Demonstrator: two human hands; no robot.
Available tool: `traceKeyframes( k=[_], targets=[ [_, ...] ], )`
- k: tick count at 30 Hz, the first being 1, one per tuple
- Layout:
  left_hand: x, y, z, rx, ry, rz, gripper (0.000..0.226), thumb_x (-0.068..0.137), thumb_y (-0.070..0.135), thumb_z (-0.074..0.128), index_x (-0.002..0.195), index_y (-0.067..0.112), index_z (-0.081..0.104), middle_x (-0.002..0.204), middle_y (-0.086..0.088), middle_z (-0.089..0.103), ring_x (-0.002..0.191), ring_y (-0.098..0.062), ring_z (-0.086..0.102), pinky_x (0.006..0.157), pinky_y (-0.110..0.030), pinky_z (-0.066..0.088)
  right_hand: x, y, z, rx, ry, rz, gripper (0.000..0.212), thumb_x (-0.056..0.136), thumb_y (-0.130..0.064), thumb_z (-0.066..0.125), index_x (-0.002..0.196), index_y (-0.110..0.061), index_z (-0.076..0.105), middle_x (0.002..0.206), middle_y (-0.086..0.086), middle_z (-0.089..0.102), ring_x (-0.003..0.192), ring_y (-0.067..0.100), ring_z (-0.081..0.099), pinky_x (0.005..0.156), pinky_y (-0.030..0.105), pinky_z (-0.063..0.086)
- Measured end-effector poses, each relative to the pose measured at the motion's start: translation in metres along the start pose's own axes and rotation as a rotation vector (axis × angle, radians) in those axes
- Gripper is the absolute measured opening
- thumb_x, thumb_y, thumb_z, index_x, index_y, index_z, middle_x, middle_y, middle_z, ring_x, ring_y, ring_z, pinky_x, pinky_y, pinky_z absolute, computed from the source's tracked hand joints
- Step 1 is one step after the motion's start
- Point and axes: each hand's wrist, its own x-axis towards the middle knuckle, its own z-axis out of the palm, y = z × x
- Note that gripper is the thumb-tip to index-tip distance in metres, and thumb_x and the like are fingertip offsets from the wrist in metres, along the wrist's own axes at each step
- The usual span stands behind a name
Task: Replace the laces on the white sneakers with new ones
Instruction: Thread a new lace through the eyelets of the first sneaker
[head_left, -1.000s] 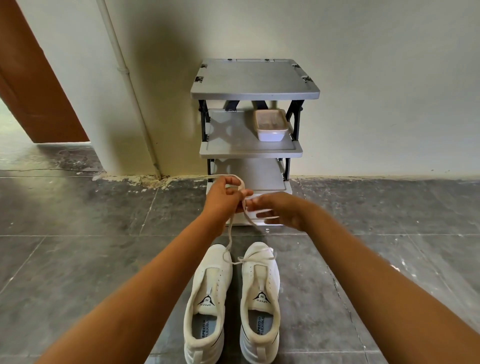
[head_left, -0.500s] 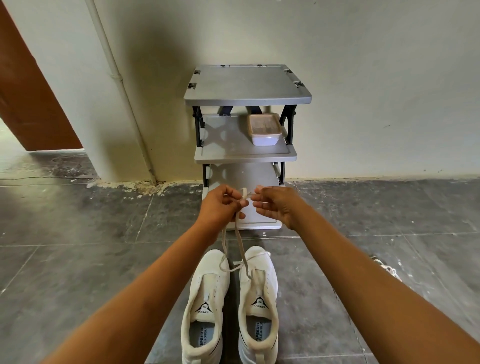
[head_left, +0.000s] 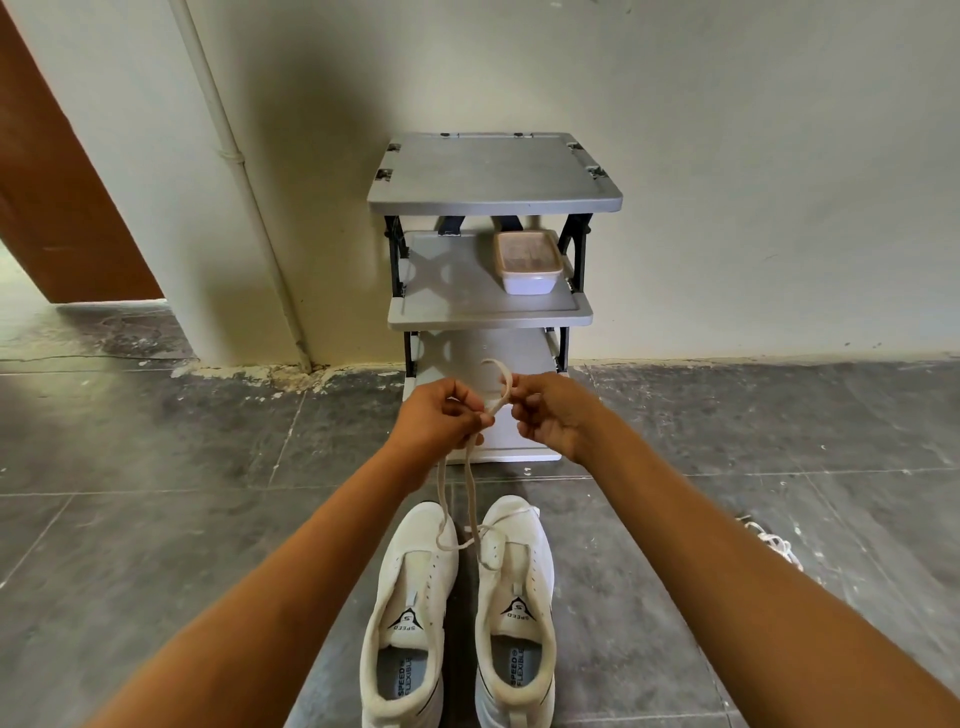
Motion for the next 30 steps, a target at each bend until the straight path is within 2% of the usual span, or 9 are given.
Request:
traceKeyframes(
  k=[4, 7, 10, 14, 19, 23, 27, 30],
  targets=[
    [-0.001, -0.002, 0.002, 0.089, 0.022, 0.03, 0.015, 0.082, -0.001, 0.066, 0.079, 0.01, 0.058, 0.073, -0.008, 0.066, 0.059, -0.014, 0.062, 0.052, -0.013, 0.048, 0.001, -0.001, 0.001, -0.096, -0.075, 0.019, 0.027, 0.092, -0.025, 0.043, 0.081, -0.015, 0.065, 0.068, 0.001, 0.06, 0.065, 0.011, 0.047, 0.062, 0.026, 0.038],
    [-0.002, -0.004, 0.0, 0.133, 0.028, 0.053, 0.016, 0.082, -0.002, 0.067, 0.077, 0.011, 0.058, 0.071, -0.006, 0.066, 0.056, -0.011, 0.061, 0.051, -0.011, 0.046, 0.002, 0.001, -0.002, -0.303, -0.061, 0.004, 0.024, 0.089, -0.038, 0.057, 0.081, -0.016, 0.064, 0.076, -0.001, 0.062, 0.067, 0.011, 0.044, 0.059, 0.024, 0.033],
    [-0.002, -0.005, -0.002, 0.194, 0.012, 0.066, 0.017, 0.082, -0.001, 0.066, 0.076, 0.012, 0.058, 0.071, -0.003, 0.066, 0.057, -0.009, 0.061, 0.05, -0.009, 0.046, 0.003, 0.004, -0.004, -0.38, -0.013, -0.061, 0.013, 0.085, -0.026, 0.067, 0.081, -0.013, 0.067, 0.079, 0.001, 0.061, 0.068, 0.011, 0.041, 0.056, 0.022, 0.032],
    [0.0, -0.006, -0.002, 0.223, 0.011, 0.054, 0.016, 0.082, -0.001, 0.067, 0.077, 0.011, 0.057, 0.071, -0.002, 0.066, 0.059, -0.01, 0.061, 0.051, -0.011, 0.047, 0.003, 0.002, -0.004, -0.222, 0.005, -0.113, 0.014, 0.088, -0.023, 0.061, 0.08, -0.017, 0.069, 0.075, -0.004, 0.064, 0.068, 0.01, 0.042, 0.057, 0.022, 0.032],
    [0.001, -0.009, 0.0, 0.209, 0.02, 0.015, 0.016, 0.082, 0.001, 0.067, 0.076, 0.012, 0.057, 0.072, -0.003, 0.066, 0.058, -0.01, 0.061, 0.05, -0.012, 0.047, 0.002, 0.002, -0.003, -0.012, -0.008, -0.161, 0.015, 0.091, -0.021, 0.058, 0.085, -0.012, 0.068, 0.071, 0.0, 0.061, 0.053, 0.005, 0.045, 0.045, 0.015, 0.035],
    [0.0, -0.01, 0.0, 0.13, 0.029, -0.03, 0.015, 0.082, 0.001, 0.067, 0.076, 0.011, 0.058, 0.071, -0.006, 0.067, 0.06, -0.013, 0.063, 0.053, -0.017, 0.051, 0.0, 0.0, -0.002, 0.031, -0.006, -0.216, 0.013, 0.09, -0.023, 0.06, 0.089, -0.012, 0.068, 0.063, -0.004, 0.052, 0.043, 0.003, 0.037, 0.038, 0.013, 0.028],
    [0.002, -0.007, 0.0, -0.075, 0.14, -0.066, 0.016, 0.086, 0.011, 0.066, 0.073, 0.011, 0.057, 0.073, -0.007, 0.068, 0.065, -0.015, 0.061, 0.06, -0.023, 0.05, -0.001, -0.002, -0.001, 0.032, 0.008, -0.275, 0.011, 0.088, -0.023, 0.063, 0.086, -0.013, 0.067, 0.058, -0.005, 0.045, 0.046, 0.004, 0.033, 0.043, 0.015, 0.031],
    [0.004, -0.003, -0.002, -0.221, 0.241, -0.066, 0.008, 0.09, 0.01, 0.061, 0.083, 0.014, 0.057, 0.073, -0.003, 0.069, 0.067, -0.013, 0.061, 0.065, -0.024, 0.049, -0.004, -0.002, 0.0, -0.004, 0.0, -0.31, 0.011, 0.089, -0.022, 0.061, 0.081, -0.017, 0.065, 0.065, -0.005, 0.059, 0.06, 0.009, 0.046, 0.058, 0.021, 0.038]
  ],
)
